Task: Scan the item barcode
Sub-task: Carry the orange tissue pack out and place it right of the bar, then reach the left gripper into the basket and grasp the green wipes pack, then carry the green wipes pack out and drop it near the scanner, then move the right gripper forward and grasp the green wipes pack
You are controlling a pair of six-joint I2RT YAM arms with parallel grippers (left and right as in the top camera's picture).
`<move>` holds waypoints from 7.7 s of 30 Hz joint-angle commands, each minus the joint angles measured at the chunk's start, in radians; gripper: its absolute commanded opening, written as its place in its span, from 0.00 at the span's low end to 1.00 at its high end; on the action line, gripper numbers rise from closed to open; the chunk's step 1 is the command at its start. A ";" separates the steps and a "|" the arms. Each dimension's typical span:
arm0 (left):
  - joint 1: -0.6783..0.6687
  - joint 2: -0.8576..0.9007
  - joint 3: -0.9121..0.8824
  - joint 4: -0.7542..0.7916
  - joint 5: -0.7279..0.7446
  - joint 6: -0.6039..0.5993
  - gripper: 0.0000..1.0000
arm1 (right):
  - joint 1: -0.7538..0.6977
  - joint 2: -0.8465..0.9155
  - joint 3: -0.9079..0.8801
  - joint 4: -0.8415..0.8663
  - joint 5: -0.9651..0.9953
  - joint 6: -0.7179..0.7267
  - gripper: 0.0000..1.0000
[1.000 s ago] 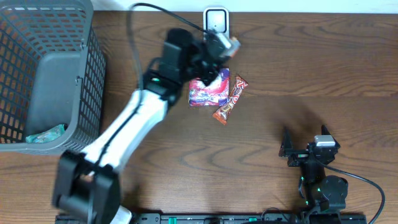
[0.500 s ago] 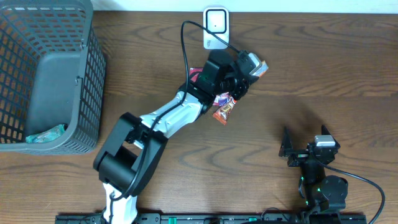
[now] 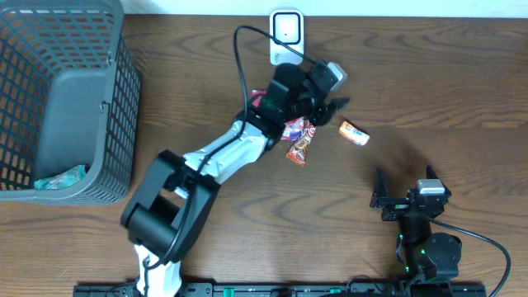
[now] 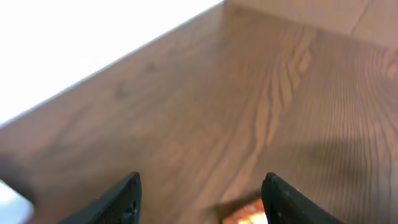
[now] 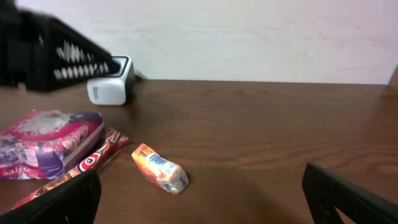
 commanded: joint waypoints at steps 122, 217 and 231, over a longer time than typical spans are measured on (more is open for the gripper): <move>0.030 -0.089 0.092 -0.221 -0.132 -0.449 0.07 | 0.005 -0.006 -0.002 -0.004 -0.001 -0.014 0.99; 0.482 -0.640 0.089 -1.246 -0.185 -0.452 0.98 | 0.016 1.550 1.903 -1.239 -0.284 -0.153 0.99; 0.482 -0.640 0.089 -1.246 -0.185 -0.452 0.98 | 0.040 1.978 2.005 -1.282 -0.434 -0.130 0.99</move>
